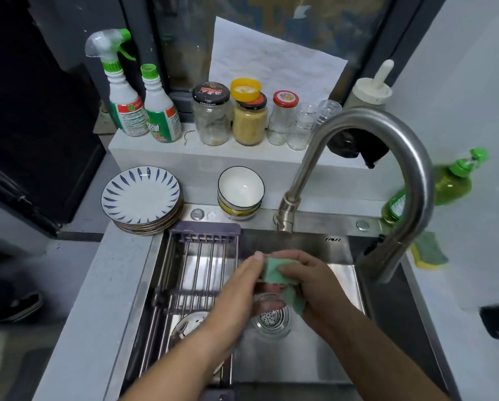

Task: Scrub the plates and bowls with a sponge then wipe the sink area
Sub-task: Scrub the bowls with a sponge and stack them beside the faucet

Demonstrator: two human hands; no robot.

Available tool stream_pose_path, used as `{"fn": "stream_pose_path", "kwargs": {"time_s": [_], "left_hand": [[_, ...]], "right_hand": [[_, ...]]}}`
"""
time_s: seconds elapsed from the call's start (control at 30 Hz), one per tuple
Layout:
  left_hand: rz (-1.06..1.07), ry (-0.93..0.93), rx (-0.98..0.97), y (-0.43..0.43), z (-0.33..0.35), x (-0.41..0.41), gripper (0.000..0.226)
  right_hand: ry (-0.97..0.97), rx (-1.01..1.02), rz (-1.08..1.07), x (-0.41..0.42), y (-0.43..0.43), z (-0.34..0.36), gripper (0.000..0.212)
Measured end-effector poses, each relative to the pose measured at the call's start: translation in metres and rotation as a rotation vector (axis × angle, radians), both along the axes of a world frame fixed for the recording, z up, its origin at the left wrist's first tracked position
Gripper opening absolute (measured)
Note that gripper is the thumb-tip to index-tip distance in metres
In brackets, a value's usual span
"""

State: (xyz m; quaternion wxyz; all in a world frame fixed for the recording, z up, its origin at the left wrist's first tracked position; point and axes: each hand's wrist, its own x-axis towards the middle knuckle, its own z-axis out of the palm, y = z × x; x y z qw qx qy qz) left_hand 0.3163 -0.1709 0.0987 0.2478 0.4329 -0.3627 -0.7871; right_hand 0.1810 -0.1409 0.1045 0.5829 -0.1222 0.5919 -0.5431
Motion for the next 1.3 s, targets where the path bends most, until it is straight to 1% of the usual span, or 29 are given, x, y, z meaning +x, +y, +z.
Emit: {"fn": "stream_pose_path", "kwargs": {"time_s": [0.07,0.1,0.13,0.2,0.27,0.33,0.37,0.43,0.5,0.53,0.63,0.73,0.83,0.93,1.07,1.2,1.3], "left_hand": [[0.089,0.077,0.120,0.028,-0.001,-0.013,0.057],[0.123,0.107,0.171,0.040,-0.002,-0.019,0.056],[0.146,0.118,0.197,0.055,-0.003,-0.025,0.057],[0.156,0.083,0.186,0.080,-0.004,-0.034,0.067],[0.074,0.025,0.127,0.105,-0.005,-0.039,0.076],[0.036,-0.038,0.093,0.122,-0.005,-0.038,0.068],[0.065,-0.063,0.099,0.123,-0.004,-0.034,0.061],[0.206,-0.138,0.092,0.123,0.000,-0.025,0.052],[0.334,-0.200,0.070,0.120,-0.001,-0.011,0.046],[0.361,-0.226,0.060,0.119,0.000,-0.005,0.045],[0.364,-0.301,0.024,0.117,0.001,0.006,0.044],[0.351,-0.352,-0.006,0.113,0.000,0.017,0.045],[0.323,-0.392,-0.013,0.108,-0.011,0.035,0.044],[0.357,-0.431,-0.020,0.103,-0.022,0.055,0.041],[0.363,-0.481,-0.070,0.098,-0.032,0.080,0.041],[0.351,-0.551,-0.130,0.090,-0.040,0.098,0.034],[0.318,-0.585,-0.186,0.084,-0.040,0.105,0.030]], "right_hand": [[0.098,0.002,-0.004,-0.003,0.022,-0.004,0.032],[0.141,-0.002,-0.018,-0.004,0.032,-0.005,0.027],[0.140,-0.011,-0.038,-0.004,0.046,-0.005,0.020],[0.118,-0.036,-0.043,-0.003,0.069,-0.007,0.013],[0.197,-0.039,-0.019,-0.008,0.090,-0.009,0.020],[0.172,-0.037,-0.045,-0.018,0.102,-0.010,0.017],[0.132,-0.044,-0.060,-0.024,0.103,-0.013,0.015],[0.079,-0.062,-0.094,-0.038,0.104,-0.016,0.018],[0.159,-0.044,-0.028,-0.049,0.108,-0.021,0.020],[0.216,-0.021,0.030,-0.052,0.110,-0.023,0.019],[0.282,0.051,0.155,-0.055,0.117,-0.033,0.021],[0.308,0.104,0.241,-0.051,0.118,-0.041,0.035],[0.341,0.126,0.272,-0.043,0.116,-0.047,0.044],[0.374,0.148,0.258,-0.033,0.110,-0.054,0.048],[0.380,0.172,0.186,-0.024,0.100,-0.063,0.049],[0.417,0.152,0.137,-0.021,0.094,-0.068,0.046],[0.384,0.115,0.119,-0.017,0.088,-0.059,0.044]]}}
